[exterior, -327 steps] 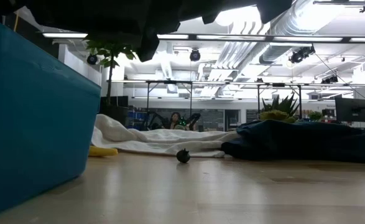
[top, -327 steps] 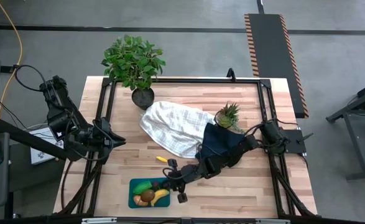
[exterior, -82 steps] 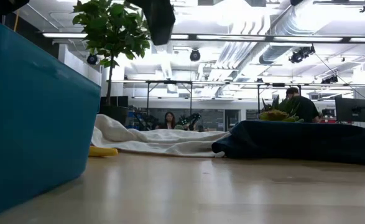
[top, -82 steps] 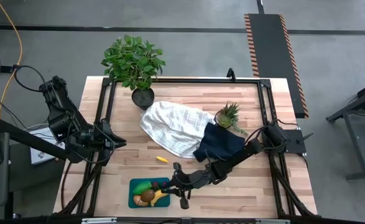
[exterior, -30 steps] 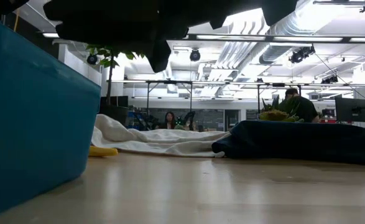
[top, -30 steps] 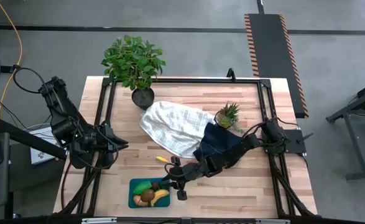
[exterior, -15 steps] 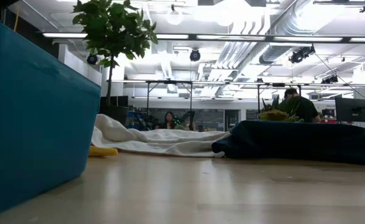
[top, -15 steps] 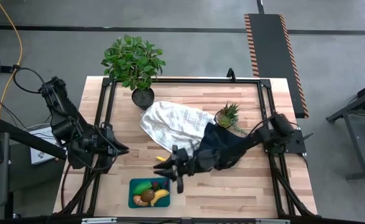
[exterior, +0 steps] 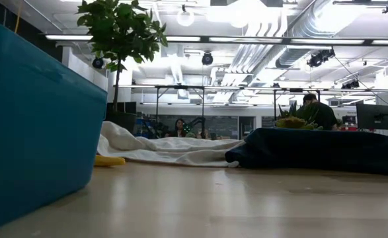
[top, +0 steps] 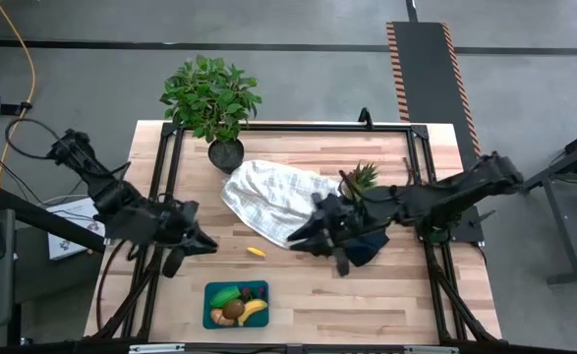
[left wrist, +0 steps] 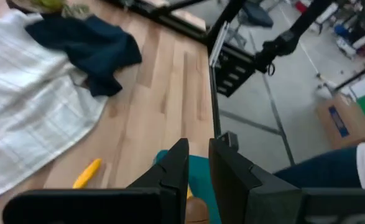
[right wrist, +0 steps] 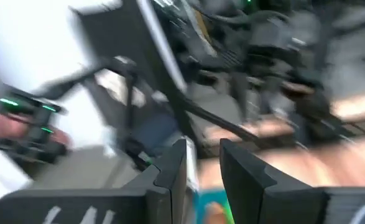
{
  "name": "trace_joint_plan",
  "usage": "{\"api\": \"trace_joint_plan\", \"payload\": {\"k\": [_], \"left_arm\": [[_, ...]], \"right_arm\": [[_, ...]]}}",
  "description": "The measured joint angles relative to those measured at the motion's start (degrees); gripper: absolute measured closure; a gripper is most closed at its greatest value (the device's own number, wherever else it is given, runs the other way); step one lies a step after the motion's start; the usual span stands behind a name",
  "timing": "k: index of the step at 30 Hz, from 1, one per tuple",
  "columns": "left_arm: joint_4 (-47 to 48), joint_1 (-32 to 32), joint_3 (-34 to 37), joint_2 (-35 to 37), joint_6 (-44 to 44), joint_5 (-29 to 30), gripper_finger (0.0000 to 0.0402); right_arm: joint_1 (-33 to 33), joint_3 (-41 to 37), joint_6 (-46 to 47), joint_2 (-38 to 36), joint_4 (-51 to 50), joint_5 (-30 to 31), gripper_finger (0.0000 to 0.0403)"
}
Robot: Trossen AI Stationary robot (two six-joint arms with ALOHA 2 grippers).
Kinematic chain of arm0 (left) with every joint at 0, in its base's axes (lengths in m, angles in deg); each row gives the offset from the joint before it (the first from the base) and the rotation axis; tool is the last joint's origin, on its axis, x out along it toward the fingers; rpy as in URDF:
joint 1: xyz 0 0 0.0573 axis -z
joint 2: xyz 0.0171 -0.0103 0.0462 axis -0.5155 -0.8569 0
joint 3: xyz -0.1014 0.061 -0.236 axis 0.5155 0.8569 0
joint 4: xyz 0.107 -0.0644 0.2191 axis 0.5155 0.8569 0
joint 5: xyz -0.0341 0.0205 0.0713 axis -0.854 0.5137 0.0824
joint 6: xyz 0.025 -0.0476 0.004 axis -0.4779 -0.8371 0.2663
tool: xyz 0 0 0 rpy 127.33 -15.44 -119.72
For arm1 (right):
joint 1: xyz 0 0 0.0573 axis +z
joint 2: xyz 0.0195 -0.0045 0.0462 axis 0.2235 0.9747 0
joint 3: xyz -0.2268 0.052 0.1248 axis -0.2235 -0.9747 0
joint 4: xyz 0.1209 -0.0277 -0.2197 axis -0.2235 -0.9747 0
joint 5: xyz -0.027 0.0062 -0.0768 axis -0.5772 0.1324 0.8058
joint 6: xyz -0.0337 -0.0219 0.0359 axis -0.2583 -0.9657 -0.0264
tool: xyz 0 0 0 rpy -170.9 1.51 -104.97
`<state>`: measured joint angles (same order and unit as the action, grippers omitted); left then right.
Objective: Pick and placing Produce into tupperware
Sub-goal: Put the yellow corn into the bin
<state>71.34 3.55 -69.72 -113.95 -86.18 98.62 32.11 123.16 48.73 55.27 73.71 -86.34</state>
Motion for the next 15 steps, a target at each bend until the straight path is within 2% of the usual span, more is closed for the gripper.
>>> {"api": "trace_joint_plan", "payload": {"k": [6, 15], "left_arm": [[-0.04, -11.58, -5.05, -6.02, 8.79, -10.38, 0.0348], [6.32, -25.43, -12.33, -16.46, 17.79, -28.15, 0.0348]], "right_arm": [[1.00, -0.08, -0.92, -7.85, -16.71, 8.04, 0.0316], [-0.24, -0.08, 0.04, -12.07, -33.30, 10.88, 0.0316]]}}
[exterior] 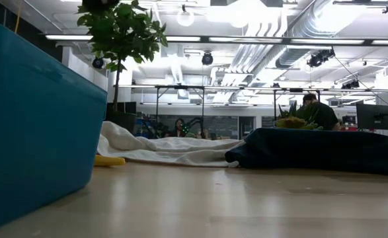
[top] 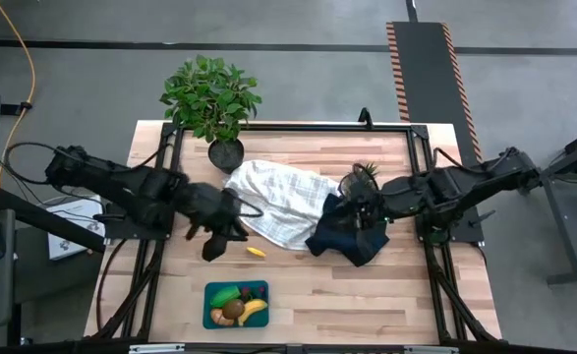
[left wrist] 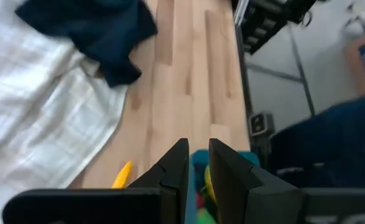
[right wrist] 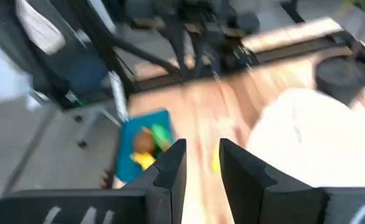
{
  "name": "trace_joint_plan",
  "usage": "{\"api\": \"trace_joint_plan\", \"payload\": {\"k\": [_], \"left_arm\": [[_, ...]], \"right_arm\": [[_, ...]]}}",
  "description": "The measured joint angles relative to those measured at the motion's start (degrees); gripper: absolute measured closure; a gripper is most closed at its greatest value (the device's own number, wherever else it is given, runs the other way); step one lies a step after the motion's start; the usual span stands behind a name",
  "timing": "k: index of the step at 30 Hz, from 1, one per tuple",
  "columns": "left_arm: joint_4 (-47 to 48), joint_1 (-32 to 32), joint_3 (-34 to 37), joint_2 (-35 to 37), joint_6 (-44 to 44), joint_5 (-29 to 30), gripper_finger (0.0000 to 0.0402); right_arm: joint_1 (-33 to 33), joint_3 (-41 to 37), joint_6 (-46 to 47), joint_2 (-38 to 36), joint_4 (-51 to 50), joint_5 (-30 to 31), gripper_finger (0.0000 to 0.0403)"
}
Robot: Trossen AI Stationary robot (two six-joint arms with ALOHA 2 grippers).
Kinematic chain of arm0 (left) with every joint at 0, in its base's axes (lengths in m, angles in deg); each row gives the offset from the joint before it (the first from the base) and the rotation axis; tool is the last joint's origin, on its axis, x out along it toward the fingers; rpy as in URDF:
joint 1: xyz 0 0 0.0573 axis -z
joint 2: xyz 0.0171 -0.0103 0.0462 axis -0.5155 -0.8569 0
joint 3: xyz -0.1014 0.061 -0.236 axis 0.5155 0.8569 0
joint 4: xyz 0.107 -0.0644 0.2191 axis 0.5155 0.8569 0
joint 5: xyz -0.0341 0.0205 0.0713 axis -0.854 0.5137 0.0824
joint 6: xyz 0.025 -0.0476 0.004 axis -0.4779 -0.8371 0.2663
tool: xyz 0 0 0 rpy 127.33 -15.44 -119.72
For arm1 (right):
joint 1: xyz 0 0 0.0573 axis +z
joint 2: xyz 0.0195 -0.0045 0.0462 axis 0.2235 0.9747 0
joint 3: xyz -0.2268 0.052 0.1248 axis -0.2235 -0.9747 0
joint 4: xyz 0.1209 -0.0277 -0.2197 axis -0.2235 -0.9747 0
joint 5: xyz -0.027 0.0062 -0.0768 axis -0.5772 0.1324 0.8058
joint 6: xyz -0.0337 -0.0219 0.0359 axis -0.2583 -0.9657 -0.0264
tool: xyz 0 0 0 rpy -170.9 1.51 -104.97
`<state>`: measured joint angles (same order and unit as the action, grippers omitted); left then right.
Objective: Pick and placing Produce into tupperware
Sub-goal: Put the yellow corn into the bin
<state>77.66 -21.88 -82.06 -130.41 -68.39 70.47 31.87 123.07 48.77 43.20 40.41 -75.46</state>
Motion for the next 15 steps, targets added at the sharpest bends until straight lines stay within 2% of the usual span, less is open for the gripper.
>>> {"api": "trace_joint_plan", "payload": {"k": [7, 12, 15], "left_arm": [[1.80, -5.34, -3.13, -5.71, 7.80, -3.37, 0.0348], [3.63, -8.39, -3.94, -7.62, 12.74, -5.22, 0.0348], [4.21, -9.94, -3.91, -8.29, 15.73, -5.61, 0.0348]], "right_arm": [[-3.93, -0.02, 0.44, 0.07, -10.07, -1.00, 0.0316], [-4.85, -0.35, 0.59, -0.19, -10.61, -1.27, 0.0316], [-4.85, -3.81, 2.66, -2.31, -7.71, 0.04, 0.0316]]}}
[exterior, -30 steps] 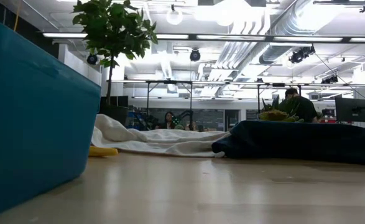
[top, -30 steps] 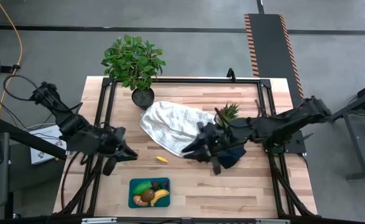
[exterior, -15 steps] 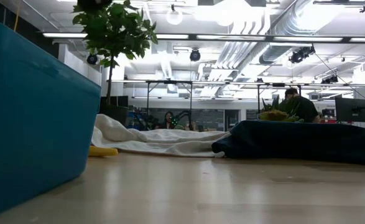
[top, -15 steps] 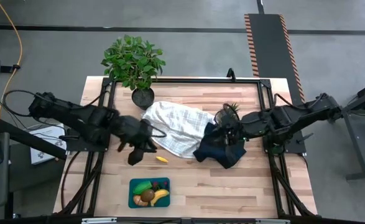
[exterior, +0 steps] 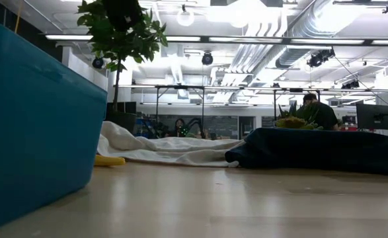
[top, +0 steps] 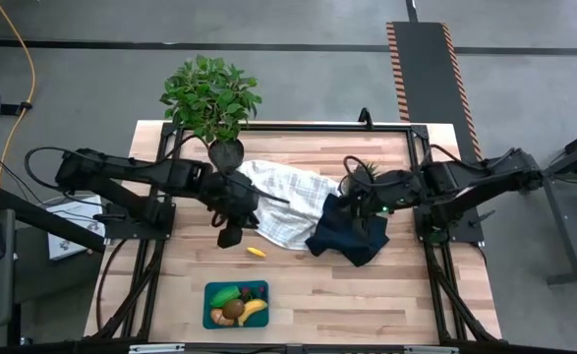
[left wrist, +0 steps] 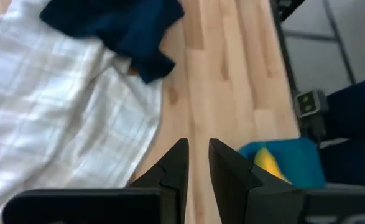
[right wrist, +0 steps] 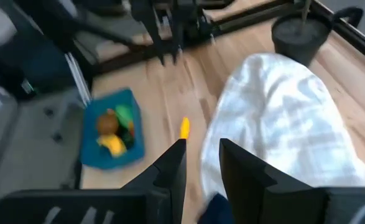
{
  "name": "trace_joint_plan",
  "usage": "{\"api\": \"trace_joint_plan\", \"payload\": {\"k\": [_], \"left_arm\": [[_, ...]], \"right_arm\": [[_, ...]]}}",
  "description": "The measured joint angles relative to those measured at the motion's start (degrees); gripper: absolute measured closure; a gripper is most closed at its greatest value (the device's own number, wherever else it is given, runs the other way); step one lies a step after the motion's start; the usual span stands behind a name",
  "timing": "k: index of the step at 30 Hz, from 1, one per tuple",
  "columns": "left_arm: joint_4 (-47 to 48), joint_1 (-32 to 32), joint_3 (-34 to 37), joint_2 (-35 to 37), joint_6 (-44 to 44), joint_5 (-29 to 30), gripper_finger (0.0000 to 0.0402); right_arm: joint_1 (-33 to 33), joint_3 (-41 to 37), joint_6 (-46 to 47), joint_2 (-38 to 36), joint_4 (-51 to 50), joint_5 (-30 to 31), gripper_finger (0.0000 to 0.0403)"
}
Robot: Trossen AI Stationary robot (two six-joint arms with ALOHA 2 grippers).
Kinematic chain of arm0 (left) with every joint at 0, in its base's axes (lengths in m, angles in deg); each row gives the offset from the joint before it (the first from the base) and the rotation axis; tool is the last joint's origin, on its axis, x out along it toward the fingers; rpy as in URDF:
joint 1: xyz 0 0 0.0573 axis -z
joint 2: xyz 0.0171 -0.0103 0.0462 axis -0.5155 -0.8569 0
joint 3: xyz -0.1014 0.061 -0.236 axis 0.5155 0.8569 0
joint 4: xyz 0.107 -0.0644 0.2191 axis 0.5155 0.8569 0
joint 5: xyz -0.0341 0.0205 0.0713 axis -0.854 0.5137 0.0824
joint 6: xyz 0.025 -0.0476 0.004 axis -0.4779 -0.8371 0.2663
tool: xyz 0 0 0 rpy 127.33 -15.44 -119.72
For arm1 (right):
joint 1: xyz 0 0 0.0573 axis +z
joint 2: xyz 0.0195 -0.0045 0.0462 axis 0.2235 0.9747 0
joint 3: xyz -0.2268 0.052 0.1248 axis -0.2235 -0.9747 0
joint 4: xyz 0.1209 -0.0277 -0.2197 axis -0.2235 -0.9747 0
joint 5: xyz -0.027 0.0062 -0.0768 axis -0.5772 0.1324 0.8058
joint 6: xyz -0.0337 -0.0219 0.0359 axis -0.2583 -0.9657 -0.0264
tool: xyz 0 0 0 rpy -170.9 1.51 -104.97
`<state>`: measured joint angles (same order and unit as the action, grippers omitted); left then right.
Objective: Pick and placing Produce into tupperware
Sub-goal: Put the yellow corn into the bin
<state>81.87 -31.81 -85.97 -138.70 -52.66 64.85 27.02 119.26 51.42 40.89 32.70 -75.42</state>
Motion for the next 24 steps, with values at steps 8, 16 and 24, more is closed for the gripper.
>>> {"api": "trace_joint_plan", "payload": {"k": [8, 16, 24], "left_arm": [[1.31, -3.61, 0.01, 0.11, 5.91, -0.01, 0.0348], [4.06, -4.23, 0.03, -0.61, 9.22, 0.17, 0.0288], [8.29, -4.08, 0.03, -4.80, 11.69, 0.50, 0.0231]], "right_arm": [[0.42, -19.26, 11.91, -11.42, 17.99, 1.37, 0.0316], [2.27, -28.65, 19.23, -16.37, 25.55, 2.77, 0.0316], [2.56, -30.00, 20.78, -16.24, 25.39, 3.92, 0.0316]]}}
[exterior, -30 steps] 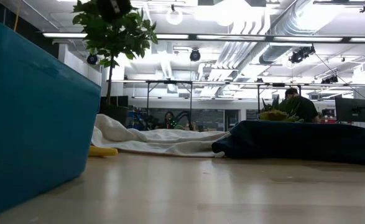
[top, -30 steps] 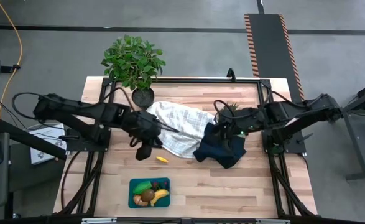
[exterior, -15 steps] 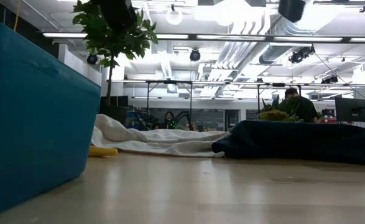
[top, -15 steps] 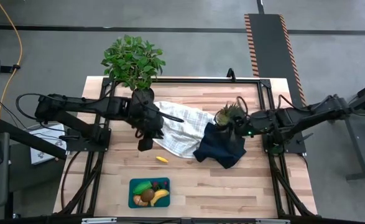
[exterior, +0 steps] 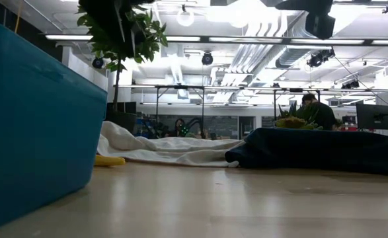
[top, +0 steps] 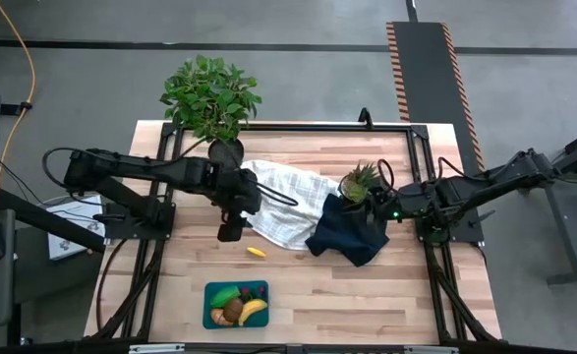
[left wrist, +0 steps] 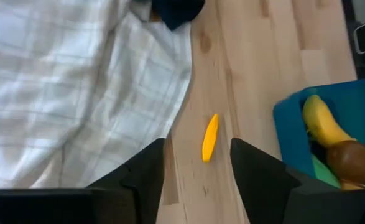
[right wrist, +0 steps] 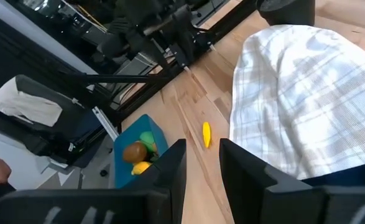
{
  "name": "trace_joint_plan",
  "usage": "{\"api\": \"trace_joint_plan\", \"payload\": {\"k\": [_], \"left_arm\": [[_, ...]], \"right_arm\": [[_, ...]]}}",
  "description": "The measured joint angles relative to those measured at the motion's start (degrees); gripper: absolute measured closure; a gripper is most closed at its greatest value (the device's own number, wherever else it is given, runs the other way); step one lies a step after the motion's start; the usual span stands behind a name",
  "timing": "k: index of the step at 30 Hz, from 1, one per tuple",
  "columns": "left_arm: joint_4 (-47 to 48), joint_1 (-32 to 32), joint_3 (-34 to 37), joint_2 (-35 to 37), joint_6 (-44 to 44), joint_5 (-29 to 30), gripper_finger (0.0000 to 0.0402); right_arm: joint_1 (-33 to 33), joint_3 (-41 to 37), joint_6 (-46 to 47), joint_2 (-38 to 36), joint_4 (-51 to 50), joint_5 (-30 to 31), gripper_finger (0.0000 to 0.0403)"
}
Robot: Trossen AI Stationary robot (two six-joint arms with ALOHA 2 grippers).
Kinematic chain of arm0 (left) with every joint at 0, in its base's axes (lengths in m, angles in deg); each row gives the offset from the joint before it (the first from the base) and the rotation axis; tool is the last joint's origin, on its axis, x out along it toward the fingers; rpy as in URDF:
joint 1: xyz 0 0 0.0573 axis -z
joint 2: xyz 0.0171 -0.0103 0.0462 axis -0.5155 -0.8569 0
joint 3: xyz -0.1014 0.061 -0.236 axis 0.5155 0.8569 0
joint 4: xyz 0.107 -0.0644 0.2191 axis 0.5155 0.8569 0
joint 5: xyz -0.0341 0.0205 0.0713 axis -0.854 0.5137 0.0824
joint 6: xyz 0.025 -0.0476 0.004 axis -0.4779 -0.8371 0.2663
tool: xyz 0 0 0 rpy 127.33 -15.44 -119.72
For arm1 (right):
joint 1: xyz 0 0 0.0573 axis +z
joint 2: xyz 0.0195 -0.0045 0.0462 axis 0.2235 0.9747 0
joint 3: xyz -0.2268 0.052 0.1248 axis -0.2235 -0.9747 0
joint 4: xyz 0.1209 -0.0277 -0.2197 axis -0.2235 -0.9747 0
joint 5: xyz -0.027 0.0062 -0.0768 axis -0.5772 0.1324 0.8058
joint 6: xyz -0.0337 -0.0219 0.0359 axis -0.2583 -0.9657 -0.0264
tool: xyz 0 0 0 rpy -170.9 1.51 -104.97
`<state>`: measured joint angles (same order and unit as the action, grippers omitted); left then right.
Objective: Pick and placing Produce into tupperware
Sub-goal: Put the yellow corn into the bin
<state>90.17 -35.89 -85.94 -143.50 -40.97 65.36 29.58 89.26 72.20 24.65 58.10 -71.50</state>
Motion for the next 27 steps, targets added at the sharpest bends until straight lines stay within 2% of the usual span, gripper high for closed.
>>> {"api": "trace_joint_plan", "payload": {"k": [12, 16, 27], "left_arm": [[0.35, 0.59, 0.00, -6.33, 3.43, -2.79, 0.0217], [0.50, 3.16, 0.00, -8.09, 4.98, -2.53, 0.0216], [-1.12, 12.02, 0.42, -13.59, 4.66, 3.13, 0.0219]], "right_arm": [[0.00, 0.00, 0.17, 0.00, -0.01, 0.06, 0.0316], [0.00, 0.00, 0.17, 0.02, -0.01, 0.04, 0.0316], [0.00, 0.00, 0.60, 0.02, -0.03, 0.40, 0.0316]]}}
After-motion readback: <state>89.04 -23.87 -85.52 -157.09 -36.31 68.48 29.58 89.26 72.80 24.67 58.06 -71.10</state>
